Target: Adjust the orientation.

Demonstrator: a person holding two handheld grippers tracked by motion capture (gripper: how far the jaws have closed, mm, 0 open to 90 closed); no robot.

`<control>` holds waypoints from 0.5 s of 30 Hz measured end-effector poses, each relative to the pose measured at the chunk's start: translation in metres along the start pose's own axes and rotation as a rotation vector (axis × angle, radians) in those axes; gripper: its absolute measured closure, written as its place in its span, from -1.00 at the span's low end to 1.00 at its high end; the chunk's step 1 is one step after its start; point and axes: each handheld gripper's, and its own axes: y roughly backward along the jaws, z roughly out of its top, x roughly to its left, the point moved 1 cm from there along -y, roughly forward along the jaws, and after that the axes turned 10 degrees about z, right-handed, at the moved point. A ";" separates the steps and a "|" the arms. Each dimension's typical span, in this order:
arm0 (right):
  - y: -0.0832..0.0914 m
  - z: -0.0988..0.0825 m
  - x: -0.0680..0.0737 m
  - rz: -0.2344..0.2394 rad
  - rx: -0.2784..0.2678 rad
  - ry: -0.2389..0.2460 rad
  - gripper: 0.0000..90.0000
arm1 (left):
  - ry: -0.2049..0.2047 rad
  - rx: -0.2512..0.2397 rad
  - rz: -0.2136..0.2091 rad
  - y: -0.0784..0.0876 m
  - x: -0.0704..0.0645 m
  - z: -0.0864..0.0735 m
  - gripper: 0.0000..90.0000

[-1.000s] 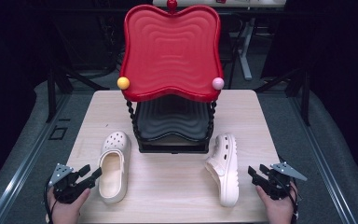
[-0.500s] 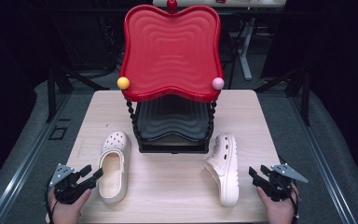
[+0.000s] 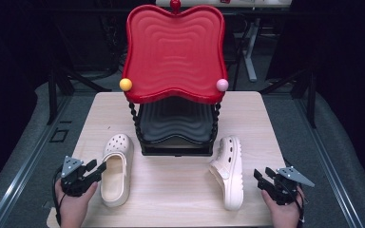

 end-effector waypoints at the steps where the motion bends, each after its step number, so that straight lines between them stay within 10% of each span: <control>1: 0.000 0.000 -0.001 0.001 -0.002 -0.004 0.11 | -0.013 0.015 0.005 -0.006 -0.003 0.001 0.32; 15: -0.005 -0.001 -0.001 0.001 0.016 -0.006 0.11 | -0.089 0.012 0.077 -0.018 -0.012 0.000 0.55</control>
